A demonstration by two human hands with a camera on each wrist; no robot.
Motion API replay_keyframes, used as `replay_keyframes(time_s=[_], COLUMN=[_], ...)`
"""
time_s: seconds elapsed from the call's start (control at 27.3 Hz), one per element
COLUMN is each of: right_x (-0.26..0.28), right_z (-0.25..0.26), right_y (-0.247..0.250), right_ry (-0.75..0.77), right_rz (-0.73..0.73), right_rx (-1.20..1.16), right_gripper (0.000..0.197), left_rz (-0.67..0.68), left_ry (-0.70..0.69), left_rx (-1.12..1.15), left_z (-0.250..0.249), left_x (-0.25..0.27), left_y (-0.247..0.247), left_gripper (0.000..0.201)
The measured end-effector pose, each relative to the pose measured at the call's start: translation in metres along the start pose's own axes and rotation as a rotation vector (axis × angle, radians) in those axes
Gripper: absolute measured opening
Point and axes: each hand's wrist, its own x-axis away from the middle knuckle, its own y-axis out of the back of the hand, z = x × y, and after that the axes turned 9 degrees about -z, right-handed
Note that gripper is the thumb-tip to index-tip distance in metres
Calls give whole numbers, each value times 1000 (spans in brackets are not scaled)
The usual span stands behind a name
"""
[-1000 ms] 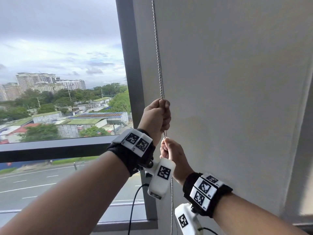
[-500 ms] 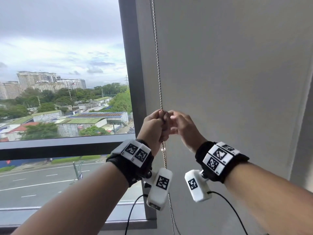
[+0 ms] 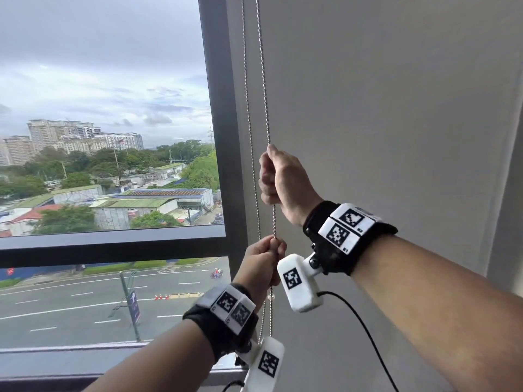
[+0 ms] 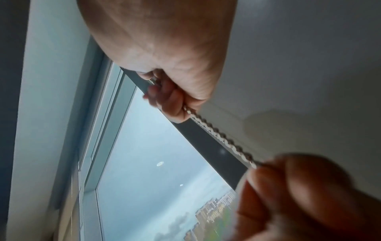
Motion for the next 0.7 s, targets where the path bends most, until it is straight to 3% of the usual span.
replay_keyframes(time_s=[0.29, 0.4, 0.51, 0.7], right_x=[11, 15, 19, 36], right_z=[-4, -14, -32, -52], right_y=[-4, 0, 6, 13], right_ry=[24, 39, 59, 24], right_rz=[-30, -30, -34, -65], right_rx=[-66, -50, -61, -54], right_gripper=[41, 40, 41, 42], left_rz=[130, 105, 97, 205], left_ry=[4, -32, -71, -115], left_rx=[153, 163, 193, 293], left_z=[-7, -12, -32, -81], left_x=[0, -9, -19, -28], left_y=[15, 19, 20, 19], left_gripper=[35, 36, 35, 42])
